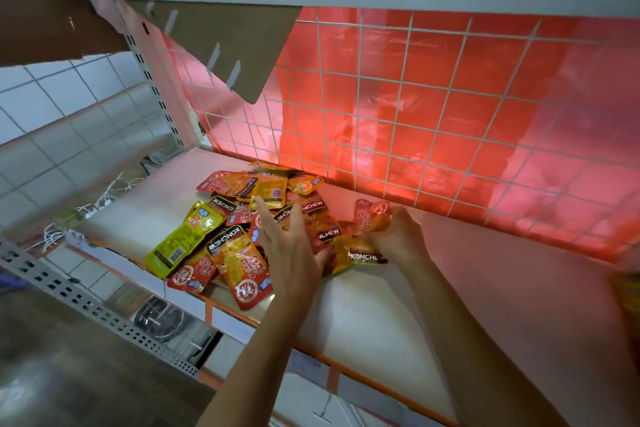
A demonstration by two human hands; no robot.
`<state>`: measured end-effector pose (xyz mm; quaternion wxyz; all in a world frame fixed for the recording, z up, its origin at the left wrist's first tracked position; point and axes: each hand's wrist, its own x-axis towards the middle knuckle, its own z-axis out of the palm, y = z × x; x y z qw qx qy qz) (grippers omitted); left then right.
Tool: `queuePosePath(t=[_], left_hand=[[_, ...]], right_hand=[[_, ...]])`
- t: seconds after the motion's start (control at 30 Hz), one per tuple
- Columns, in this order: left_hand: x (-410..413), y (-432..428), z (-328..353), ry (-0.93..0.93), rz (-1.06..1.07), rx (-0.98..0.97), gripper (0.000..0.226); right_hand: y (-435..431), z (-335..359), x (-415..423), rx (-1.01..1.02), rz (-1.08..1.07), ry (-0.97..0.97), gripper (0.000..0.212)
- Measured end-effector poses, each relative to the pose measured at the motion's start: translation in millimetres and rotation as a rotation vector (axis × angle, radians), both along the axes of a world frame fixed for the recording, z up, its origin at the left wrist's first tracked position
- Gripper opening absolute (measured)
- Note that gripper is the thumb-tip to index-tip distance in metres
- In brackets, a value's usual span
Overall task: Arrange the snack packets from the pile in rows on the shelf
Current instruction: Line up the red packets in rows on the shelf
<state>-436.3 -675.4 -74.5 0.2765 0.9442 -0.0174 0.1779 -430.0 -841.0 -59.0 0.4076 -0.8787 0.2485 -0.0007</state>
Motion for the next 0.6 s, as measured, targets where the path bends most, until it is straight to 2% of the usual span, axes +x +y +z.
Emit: queuePosePath(t=[0.07, 0.2, 0.3, 0.4, 0.43, 0.5, 0.6], left_hand=[[-4, -6, -3, -0.033, -0.047, -0.127, 0.101], [-20, -22, -6, -0.18, -0.166, -0.248, 0.093], [-27, -34, -4, -0.175, -0.226, -0.271, 0.097], [-31, -49, 0, -0.117, -0.231, -0.275, 0.099], [-32, -55, 2, -0.071, -0.222, -0.277, 0.097], [-37, -67, 7, -0.01, -0.228, -0.27, 0.074], [-44, -87, 10, 0.028, -0.287, -0.202, 0.023]], right_hand=[[-6, -1, -16, 0.07, -0.021, -0.044, 0.03], [-15, -11, -43, 0.299, -0.106, -0.174, 0.023], [-28, -18, -60, 0.397, -0.116, -0.229, 0.029], [-36, -8, -81, 0.533, -0.138, -0.288, 0.017], [-40, -6, -87, 0.577, -0.152, -0.299, 0.019], [-48, -2, -101, 0.612, -0.164, -0.325, 0.031], [-63, 5, -125, 0.611, -0.173, -0.353, 0.058]])
